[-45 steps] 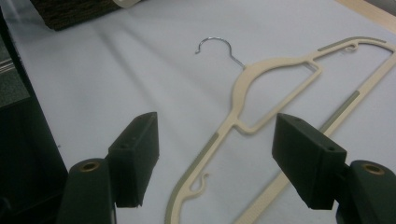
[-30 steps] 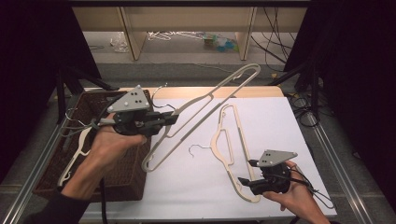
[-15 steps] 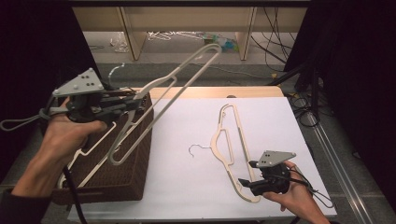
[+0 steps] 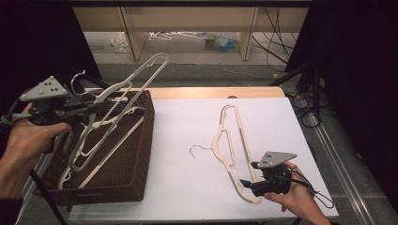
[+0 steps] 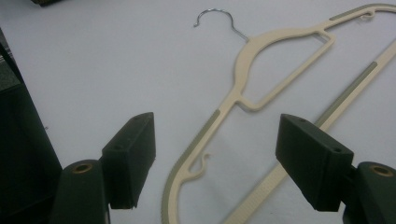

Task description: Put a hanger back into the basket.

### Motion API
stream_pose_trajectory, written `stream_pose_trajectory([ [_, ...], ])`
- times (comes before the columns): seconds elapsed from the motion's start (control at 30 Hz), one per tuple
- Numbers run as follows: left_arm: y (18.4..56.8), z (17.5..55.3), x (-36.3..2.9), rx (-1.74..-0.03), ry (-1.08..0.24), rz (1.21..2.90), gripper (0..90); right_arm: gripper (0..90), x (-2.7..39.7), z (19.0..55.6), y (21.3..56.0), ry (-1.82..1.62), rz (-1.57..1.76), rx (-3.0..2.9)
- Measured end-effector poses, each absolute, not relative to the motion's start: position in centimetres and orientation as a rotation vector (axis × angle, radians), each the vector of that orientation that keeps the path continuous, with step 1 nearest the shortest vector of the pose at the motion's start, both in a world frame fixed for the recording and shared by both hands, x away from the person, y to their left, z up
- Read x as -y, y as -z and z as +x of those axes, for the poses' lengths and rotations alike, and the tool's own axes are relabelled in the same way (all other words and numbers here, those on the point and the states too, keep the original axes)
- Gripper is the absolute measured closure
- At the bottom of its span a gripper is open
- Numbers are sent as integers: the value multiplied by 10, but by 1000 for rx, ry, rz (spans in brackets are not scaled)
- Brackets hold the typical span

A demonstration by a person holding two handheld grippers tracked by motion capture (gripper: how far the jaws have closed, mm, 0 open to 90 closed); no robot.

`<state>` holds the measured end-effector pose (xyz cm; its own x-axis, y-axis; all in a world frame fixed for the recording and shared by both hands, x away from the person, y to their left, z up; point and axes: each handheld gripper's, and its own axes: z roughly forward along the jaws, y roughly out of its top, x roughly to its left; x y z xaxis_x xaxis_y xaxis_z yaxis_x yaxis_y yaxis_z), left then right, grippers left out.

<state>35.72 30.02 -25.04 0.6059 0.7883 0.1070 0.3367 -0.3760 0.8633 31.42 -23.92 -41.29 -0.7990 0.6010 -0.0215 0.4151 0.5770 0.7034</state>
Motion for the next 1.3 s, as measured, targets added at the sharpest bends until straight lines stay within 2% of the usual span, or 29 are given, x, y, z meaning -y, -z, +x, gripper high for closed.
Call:
stream_pose_trajectory([
  [0.3, 276, 361, -331, -949, -662, 2070, 858, 294, 236, 313, 415, -1032, 852, -2570],
  [0.53, 292, 362, -341, -1001, -658, 2139, 858, 291, 237, 313, 416, -1032, 852, -2565],
  [0.9, 319, 368, -351, -1094, -611, 2119, 858, 290, 236, 312, 417, -1030, 850, -2577],
  [1.2, 345, 386, -357, -1053, -538, 2179, 857, 290, 235, 312, 419, -1039, 846, -2561],
  [1.3, 353, 390, -354, -1101, -502, 2164, 857, 290, 236, 312, 417, -1024, 848, -2583],
])
